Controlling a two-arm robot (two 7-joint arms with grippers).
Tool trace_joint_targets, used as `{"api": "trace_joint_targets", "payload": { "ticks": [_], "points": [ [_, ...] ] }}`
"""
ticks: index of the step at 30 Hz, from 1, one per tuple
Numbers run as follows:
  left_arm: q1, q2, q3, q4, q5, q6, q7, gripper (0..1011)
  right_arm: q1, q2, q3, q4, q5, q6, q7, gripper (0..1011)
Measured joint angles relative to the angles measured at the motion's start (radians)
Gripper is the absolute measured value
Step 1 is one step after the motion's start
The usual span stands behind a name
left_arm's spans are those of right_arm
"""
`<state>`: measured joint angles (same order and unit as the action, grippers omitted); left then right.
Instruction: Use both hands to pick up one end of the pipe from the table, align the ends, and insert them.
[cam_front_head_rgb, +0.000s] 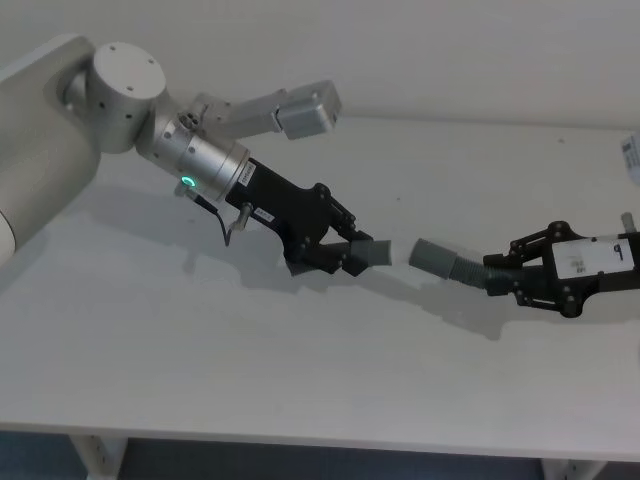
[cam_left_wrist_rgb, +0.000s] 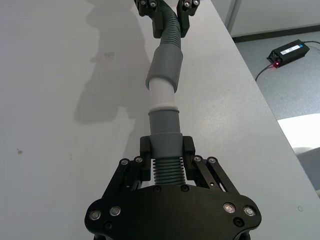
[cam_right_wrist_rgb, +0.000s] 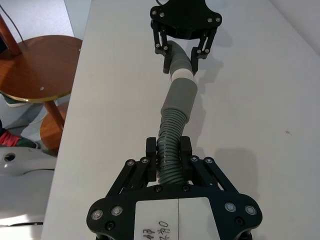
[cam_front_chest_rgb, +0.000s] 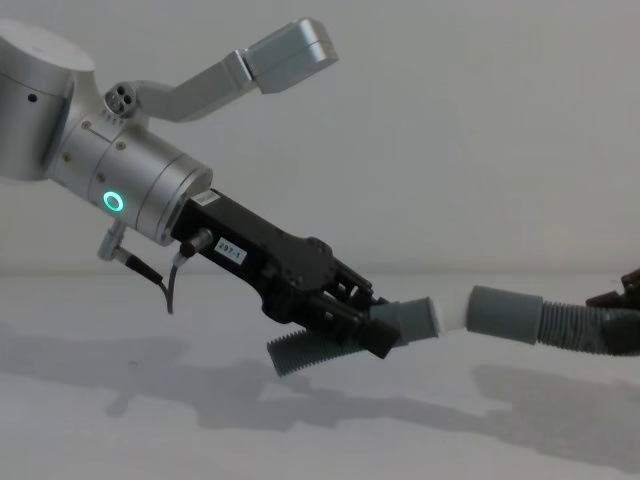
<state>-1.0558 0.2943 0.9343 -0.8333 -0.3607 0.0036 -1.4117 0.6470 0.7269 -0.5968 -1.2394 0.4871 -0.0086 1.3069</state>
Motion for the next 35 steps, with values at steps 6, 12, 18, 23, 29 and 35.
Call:
{"api": "trace_joint_targets", "payload": {
  "ticks": [6, 12, 18, 23, 29, 35],
  "points": [
    [-0.002, 0.001, 0.006, 0.001, -0.001, 0.0, 0.002, 358, 0.005, -0.001, -0.006, 0.003, 0.002, 0.001, 0.003, 263],
    [-0.003, 0.001, 0.009, 0.002, -0.002, 0.001, 0.005, 358, 0.008, -0.001, -0.009, 0.006, 0.002, 0.001, 0.005, 263],
    [-0.004, 0.002, 0.012, 0.003, -0.003, 0.002, 0.008, 358, 0.01, -0.001, -0.011, 0.007, 0.003, 0.002, 0.006, 263],
    [-0.004, 0.002, 0.013, 0.003, -0.003, 0.004, 0.009, 358, 0.011, -0.001, -0.012, 0.007, 0.003, 0.002, 0.007, 263],
    [-0.004, 0.003, 0.014, 0.003, -0.003, 0.004, 0.01, 358, 0.011, -0.001, -0.012, 0.008, 0.004, 0.002, 0.007, 263],
    [-0.005, 0.003, 0.015, 0.003, -0.003, 0.005, 0.011, 358, 0.012, -0.001, -0.013, 0.008, 0.004, 0.002, 0.008, 263]
  ]
}}
